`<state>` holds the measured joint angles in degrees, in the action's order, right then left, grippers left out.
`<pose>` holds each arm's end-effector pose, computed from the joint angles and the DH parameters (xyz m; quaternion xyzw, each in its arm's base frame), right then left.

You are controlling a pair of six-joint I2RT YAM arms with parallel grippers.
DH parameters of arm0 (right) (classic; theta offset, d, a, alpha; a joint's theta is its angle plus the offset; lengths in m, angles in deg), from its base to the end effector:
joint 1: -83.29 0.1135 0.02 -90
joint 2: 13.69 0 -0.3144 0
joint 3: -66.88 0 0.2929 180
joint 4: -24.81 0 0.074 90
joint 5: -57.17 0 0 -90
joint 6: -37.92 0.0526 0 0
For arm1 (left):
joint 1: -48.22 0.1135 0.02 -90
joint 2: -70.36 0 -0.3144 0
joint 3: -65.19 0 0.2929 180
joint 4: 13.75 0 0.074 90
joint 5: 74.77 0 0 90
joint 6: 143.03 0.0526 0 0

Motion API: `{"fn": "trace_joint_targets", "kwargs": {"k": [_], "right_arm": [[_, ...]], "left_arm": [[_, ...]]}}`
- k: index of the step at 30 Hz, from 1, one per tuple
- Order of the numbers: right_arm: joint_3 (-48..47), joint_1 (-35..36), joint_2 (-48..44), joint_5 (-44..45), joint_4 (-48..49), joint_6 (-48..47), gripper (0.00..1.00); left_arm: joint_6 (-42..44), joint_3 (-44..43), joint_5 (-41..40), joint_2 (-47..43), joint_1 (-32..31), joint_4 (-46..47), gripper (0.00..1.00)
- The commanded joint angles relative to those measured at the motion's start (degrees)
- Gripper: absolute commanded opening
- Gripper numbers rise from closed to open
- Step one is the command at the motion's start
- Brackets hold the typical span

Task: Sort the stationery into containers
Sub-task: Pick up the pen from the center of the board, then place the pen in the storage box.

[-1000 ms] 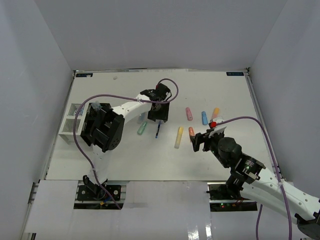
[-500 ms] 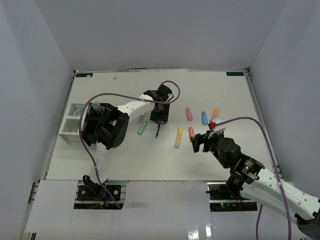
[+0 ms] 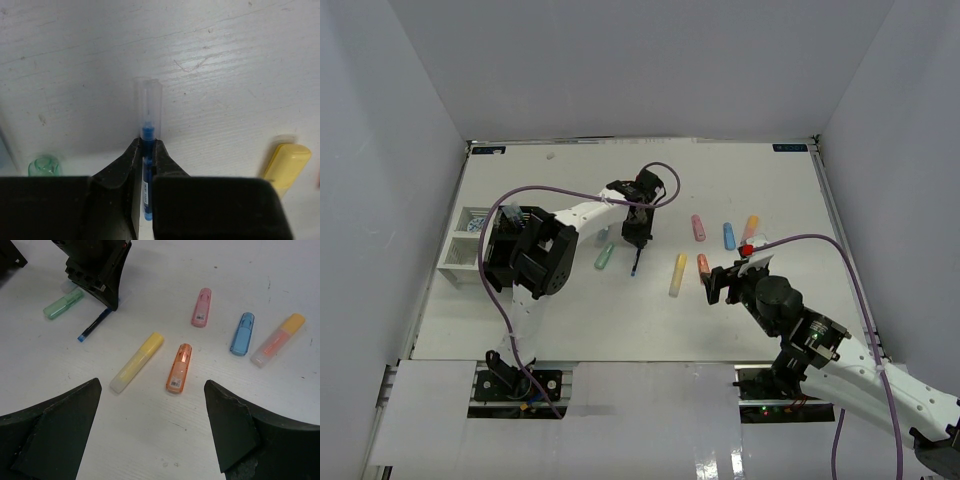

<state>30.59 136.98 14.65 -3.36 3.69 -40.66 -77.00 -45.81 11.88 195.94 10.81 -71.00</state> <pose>0.1097 0.1056 0.2760 -0.1258 0.7638 0.1554 0.6137 0.4196 -0.3170 0.1753 0.1109 0.9808 -0.0557 0.1505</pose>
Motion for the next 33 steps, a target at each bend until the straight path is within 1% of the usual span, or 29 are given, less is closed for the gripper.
{"fn": "trace_joint_targets", "kwargs": {"k": [1, 2, 5, 6, 8, 9, 11, 12, 13, 14, 15, 16, 17, 19, 20, 24, 25, 26, 29, 33], "right_arm": [[0.21, 0.01, -0.83, 1.20, 1.57, 0.18, 0.90], [0.21, 0.10, -0.91, 1.20, 1.57, 0.18, 0.90], [0.30, 0.01, -1.09, 1.20, 1.57, 0.18, 0.90], [0.21, 0.01, -1.18, 1.11, 1.57, 0.18, 0.90], [0.30, 0.18, -1.18, 1.20, 1.57, 0.18, 0.90], [0.30, 0.19, -1.35, 1.11, 1.57, 0.18, 0.90], [0.30, 0.10, -1.53, 1.11, 1.57, 0.18, 0.90], [0.30, 0.10, -1.70, 1.20, 1.48, 0.18, 0.90], [0.30, 0.10, -1.79, 1.11, 1.56, 0.18, 0.90], [0.30, 0.10, -1.88, 1.20, 1.57, 0.27, 0.90], [0.39, 0.10, -1.97, 1.20, 1.57, 0.18, 0.90], [0.30, 0.10, -1.88, 1.20, 1.57, 0.18, 0.90], [0.30, 0.27, -1.97, 1.20, 1.57, 0.18, 0.90], [0.30, 0.19, -1.97, 1.11, 1.57, 0.18, 0.90], [0.30, 0.19, -1.97, 1.20, 1.57, 0.18, 0.90], [0.39, 0.27, -2.23, 1.02, 1.65, 0.18, 0.90], [0.30, 0.19, -2.15, 1.02, 1.57, 0.18, 0.90], [0.30, 0.27, -2.15, 1.02, 1.57, 0.09, 0.90], [0.39, 0.19, -2.06, 1.02, 1.57, 0.18, 0.90], [0.30, 0.27, -1.88, 1.11, 1.57, 0.09, 0.90]], "left_arm": [[0.85, 1.26, 0.72, -7.08, 0.06, 2.88, 0.01], [0.94, 1.27, 0.72, -7.10, 0.05, 3.50, 0.01], [0.85, 3.02, -2.70, -12.71, 0.14, 5.34, 0.00], [0.76, 4.07, -5.15, -15.86, 0.49, 5.79, 0.00], [0.41, 5.30, -8.40, -19.13, 1.11, 6.75, 0.00], [-0.28, 7.22, -12.86, -22.54, 2.24, 7.19, 0.00], [-0.99, 10.04, -16.41, -26.51, 4.09, 9.46, 0.00], [-1.78, 11.71, -17.20, -28.70, 6.71, 10.53, 0.00], [-2.13, 15.47, -17.99, -33.42, 8.30, 13.15, 0.00], [-2.57, 17.42, -18.18, -35.99, 10.14, 14.65, 0.00], [-2.84, 19.44, -18.44, -38.63, 13.29, 16.23, 0.00], [-3.01, 23.55, -20.10, -43.79, 14.80, 19.56, 0.00], [-2.84, 25.59, -21.33, -46.28, 17.34, 21.33, 0.00], [-2.14, 30.94, -24.49, -50.85, 19.56, 26.24, 0.00], [-1.88, 32.45, -25.20, -54.53, 22.00, 27.66, 0.00], [-1.17, 38.43, -26.97, -60.18, 27.73, 33.64, 0.00], [-0.65, 39.31, -27.23, -60.54, 28.70, 35.74, 0.00], [-0.56, 40.89, -27.40, -60.98, 30.53, 36.63, 0.00], [-0.99, 43.18, -27.32, -60.11, 33.44, 39.10, 0.00], [-1.61, 47.84, -27.59, -59.84, 35.47, 43.83, 0.00]]}}
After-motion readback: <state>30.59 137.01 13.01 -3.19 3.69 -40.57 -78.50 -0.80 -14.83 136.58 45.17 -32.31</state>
